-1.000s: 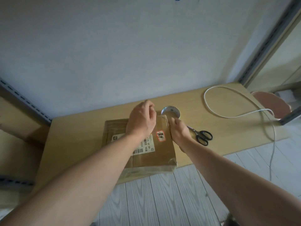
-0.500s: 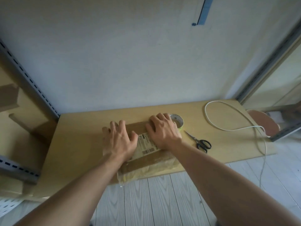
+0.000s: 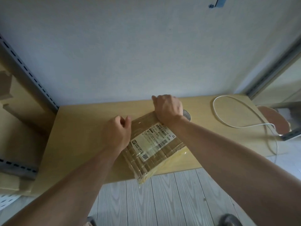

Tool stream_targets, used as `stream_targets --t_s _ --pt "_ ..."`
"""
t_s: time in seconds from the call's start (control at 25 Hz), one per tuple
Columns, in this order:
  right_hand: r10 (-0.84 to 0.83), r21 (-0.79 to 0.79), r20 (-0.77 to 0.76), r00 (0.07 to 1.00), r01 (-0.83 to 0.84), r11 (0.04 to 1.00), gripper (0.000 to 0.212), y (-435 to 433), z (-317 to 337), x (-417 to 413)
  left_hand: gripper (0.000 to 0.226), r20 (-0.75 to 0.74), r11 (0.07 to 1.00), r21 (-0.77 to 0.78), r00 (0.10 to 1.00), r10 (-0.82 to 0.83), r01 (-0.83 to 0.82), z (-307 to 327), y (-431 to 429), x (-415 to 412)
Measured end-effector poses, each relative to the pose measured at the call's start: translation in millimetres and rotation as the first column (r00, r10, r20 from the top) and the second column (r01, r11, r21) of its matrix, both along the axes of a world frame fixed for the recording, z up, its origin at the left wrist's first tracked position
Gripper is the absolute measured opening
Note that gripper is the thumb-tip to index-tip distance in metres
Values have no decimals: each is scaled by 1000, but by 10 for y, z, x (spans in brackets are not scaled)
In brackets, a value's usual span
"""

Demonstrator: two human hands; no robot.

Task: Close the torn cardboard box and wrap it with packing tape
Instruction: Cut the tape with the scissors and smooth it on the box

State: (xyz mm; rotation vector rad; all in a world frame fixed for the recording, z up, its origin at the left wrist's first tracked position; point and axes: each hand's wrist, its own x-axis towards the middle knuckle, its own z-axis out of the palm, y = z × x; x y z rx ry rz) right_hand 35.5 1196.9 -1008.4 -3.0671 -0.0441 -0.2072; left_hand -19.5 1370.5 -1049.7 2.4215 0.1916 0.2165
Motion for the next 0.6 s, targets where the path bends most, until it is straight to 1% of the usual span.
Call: stream_targets --t_s 0.04,0.08,0.12,0.16,0.2,0.24,0.28,0.36,0.4,0.44,0.52,0.6 --pt "57 -49 36 998 -56 997 33 48 29 -233 55 -46 999 -43 999 -15 13 36 -7 -42" --pt "90 -18 52 995 -89 996 41 153 35 -554 62 -99 998 -53 995 -21 16 71 -16 -78" --pt "84 68 48 995 -87 994 49 290 3 -920 67 -155 999 -37 988 -7 2 111 -24 -111" --pt "69 145 19 997 -71 987 55 440 -75 -1260 70 -194 1000 -21 981 19 -24 150 -29 -128" --pt "53 188 -36 998 -45 981 59 580 -187 -1520 70 -215 999 -13 975 47 -51 173 -23 -135" --pt "32 217 -84 996 -13 976 62 692 -262 -1706 70 -220 997 -14 973 66 -71 182 -19 -140" --pt "16 211 -97 995 5 977 64 733 -362 -1763 69 -220 997 -19 973 71 -77 176 -15 -141" --pt "15 156 -99 995 1 988 69 544 -397 -1560 67 -198 998 -21 979 52 -57 127 1 -140" --pt "-16 130 -126 992 32 991 71 375 -365 -1417 66 -182 999 -21 983 38 -43 90 6 -147" --pt "-73 117 -165 984 93 989 73 188 -316 -1247 65 -166 999 -20 985 38 -42 77 11 -143" --pt "-253 132 -226 941 287 949 69 -169 -230 -928 63 -142 997 -53 988 54 -62 75 11 -125" --pt "-378 232 -198 904 418 878 54 -416 -175 -648 64 -150 995 -50 986 73 -81 54 -44 -147"
